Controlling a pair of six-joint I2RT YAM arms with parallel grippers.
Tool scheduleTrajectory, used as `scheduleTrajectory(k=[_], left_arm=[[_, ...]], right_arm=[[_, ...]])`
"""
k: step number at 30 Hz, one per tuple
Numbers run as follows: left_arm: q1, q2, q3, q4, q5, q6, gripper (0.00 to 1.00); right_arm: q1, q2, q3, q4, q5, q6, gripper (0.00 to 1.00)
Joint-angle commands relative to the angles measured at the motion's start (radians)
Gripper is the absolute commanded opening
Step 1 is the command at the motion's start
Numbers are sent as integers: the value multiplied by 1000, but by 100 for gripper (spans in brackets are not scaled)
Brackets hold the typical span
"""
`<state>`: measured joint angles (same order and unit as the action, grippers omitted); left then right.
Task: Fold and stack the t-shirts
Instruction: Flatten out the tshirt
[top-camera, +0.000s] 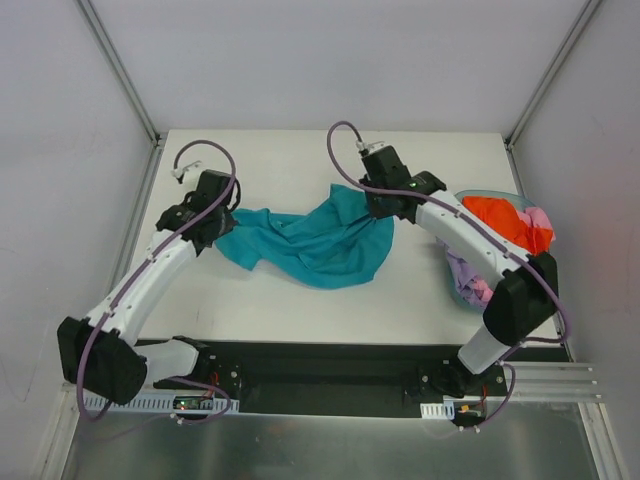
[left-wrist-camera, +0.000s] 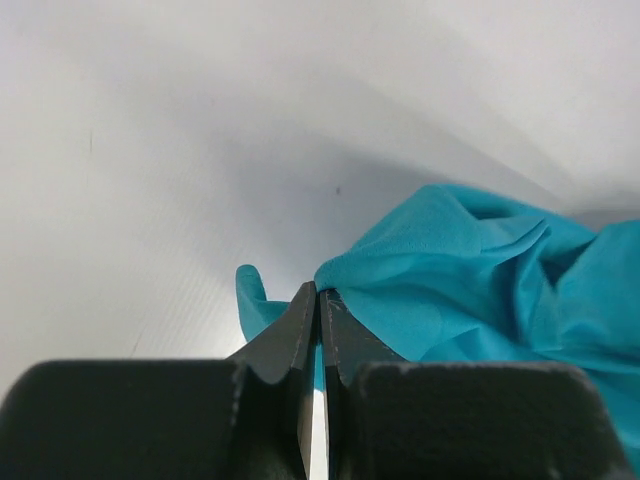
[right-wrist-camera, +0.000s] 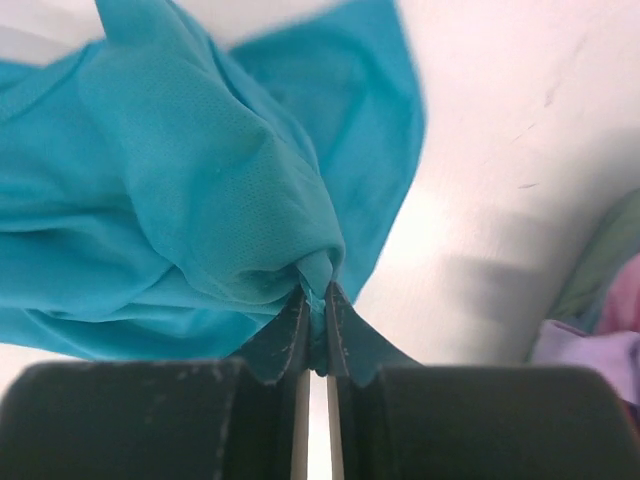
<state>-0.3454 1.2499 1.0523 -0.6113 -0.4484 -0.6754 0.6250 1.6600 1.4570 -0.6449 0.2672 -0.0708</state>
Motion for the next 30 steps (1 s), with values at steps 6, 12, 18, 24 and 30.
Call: scheduleTrajectory(k=[6,12,18,24,30], left_arm=[[5,-355,357,-10,-69,146,0],[5,-495,538,86,184,220,0],[5,-529,681,88,284,252,0],[5,-492,687,102,285,257,0],[5,-350,527,99,4,269,0]], right_arm=[[-4,-423,241,45,87,-109,6],[-2,-574,348,65,-114,-129,6],[-2,-706,368,142,-330,-84,3],[-2,-681,361,157,-289,-99,9],[-14,-486,298,174,-18,-152,12]])
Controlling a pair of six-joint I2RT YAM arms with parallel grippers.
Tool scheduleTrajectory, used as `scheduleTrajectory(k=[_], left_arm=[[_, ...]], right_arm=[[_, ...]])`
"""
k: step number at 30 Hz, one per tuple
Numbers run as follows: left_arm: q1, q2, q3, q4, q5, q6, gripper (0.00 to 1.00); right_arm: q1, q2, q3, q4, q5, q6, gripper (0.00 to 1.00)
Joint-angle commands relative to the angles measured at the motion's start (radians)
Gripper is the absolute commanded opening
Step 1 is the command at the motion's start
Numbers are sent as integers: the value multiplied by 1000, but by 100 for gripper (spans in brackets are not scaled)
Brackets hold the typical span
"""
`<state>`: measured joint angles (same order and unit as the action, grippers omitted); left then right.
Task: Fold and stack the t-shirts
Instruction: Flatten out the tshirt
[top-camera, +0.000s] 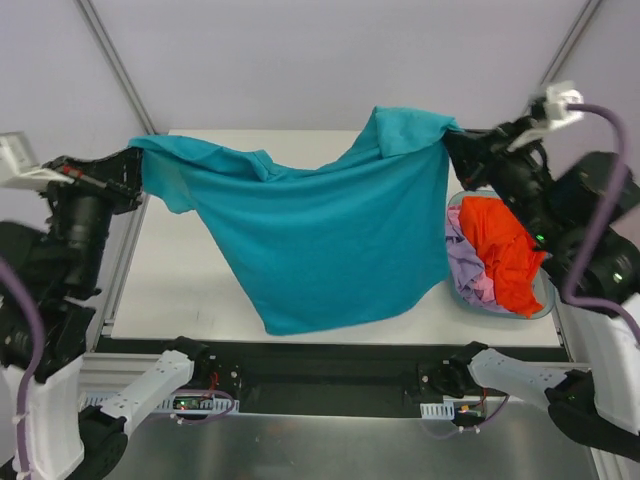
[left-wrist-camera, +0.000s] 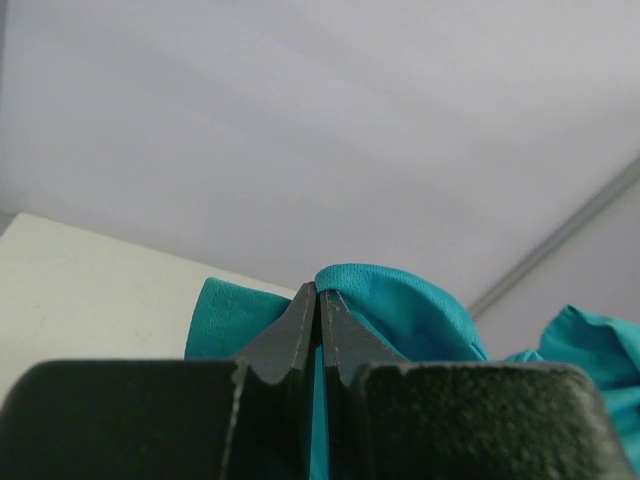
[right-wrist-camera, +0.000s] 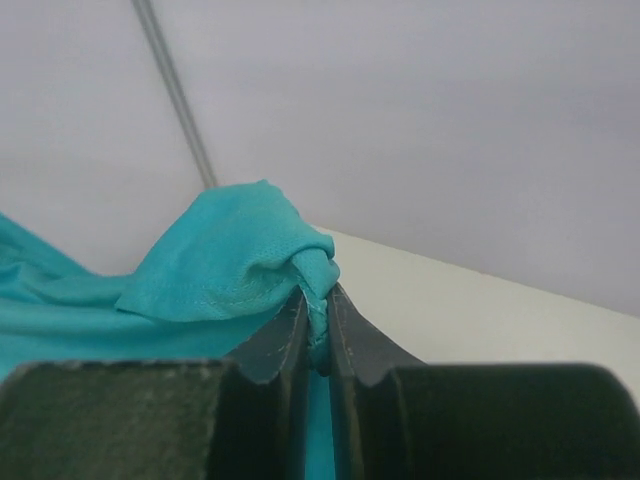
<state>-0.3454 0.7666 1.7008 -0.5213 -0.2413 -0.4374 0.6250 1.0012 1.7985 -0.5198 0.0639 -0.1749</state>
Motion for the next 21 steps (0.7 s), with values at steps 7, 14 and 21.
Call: scheduleTrajectory(k=[7,14,21], left_arm=[[351,515,-362,-205,15,-239,18],[381,691,-474,-215,214,-253,98],[381,631,-489,-135,302,-212,99]], right_arm=[[-218,694,34,-37,-44,69,57],[-193,788,49,-117,-48,87,97],[-130,642,-267,-74,-96,173,97]])
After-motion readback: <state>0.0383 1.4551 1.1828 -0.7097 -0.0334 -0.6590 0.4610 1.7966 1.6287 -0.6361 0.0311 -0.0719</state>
